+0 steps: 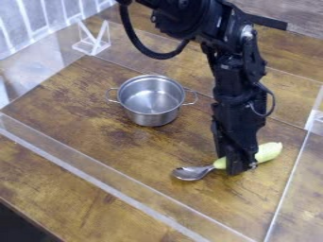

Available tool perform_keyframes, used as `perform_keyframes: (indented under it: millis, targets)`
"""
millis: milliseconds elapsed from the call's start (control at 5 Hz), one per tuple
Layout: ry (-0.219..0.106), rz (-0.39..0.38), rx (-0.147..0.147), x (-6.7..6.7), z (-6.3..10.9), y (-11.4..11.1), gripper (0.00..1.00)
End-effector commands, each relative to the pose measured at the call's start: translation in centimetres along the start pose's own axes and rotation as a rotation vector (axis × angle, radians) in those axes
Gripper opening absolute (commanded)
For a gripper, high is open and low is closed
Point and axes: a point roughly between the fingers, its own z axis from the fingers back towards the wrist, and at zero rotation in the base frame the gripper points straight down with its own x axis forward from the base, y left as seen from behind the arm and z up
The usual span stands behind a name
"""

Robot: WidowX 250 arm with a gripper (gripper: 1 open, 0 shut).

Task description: Move the green spoon to the left

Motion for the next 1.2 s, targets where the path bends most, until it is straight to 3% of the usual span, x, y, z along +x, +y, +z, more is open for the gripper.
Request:
perform_keyframes:
  millis: [0,200,600,800,1000]
  targets:
    - [0.002,0.023,0.022,-0.6,3.2,0.2,0.00]
    - [0.031,0.046,0.033,-1.2,5.2,0.3,0.00]
    - [0.068,0.000,0.088,-1.1,10.5,0.1,0.00]
    - [0.100,-0.021,0.117,-1.9,13.2,0.5,0.00]
    - [0.134,0.033,0.146,-5.3,15.2,2.2,0.00]
